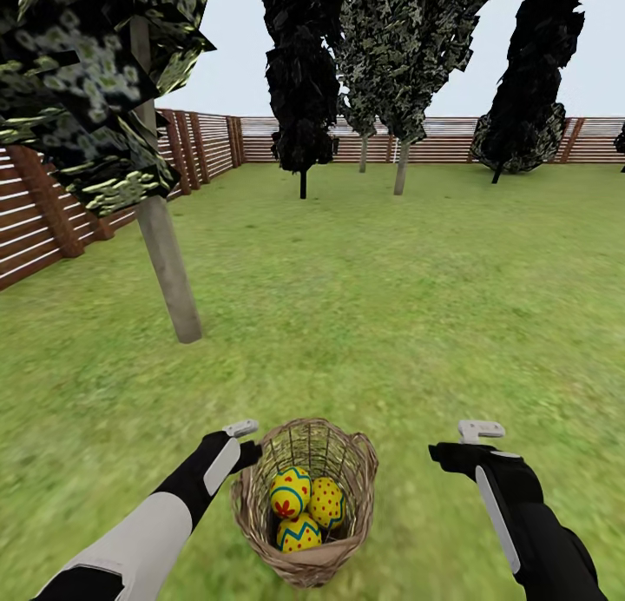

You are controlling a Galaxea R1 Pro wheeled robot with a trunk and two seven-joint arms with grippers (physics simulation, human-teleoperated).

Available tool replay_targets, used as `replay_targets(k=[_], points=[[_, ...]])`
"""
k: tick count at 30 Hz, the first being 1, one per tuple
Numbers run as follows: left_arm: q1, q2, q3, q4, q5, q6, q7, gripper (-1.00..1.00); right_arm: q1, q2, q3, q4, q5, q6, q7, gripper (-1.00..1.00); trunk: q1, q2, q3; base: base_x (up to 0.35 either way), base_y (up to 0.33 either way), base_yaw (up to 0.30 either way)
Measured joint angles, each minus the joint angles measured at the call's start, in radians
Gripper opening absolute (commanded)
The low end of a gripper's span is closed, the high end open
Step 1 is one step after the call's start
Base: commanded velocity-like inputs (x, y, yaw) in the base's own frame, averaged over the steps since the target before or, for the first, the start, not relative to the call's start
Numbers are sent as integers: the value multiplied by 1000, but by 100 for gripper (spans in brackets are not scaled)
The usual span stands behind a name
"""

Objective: Take the three Easter eggs out of the wicker basket on the lawn in the garden, then place them on the lawn next to a single tree (choose any tree) so that all three eggs are next to the same tree and none are left in the basket.

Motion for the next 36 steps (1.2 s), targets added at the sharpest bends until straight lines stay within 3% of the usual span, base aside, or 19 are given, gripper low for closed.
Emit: replay_targets(k=[36], points=[[0, 0, 0, 7, 0, 0, 0, 100, 0, 0, 0, 2, -1, 1, 0, 100, 138, -252, -113, 0, 0, 0]])
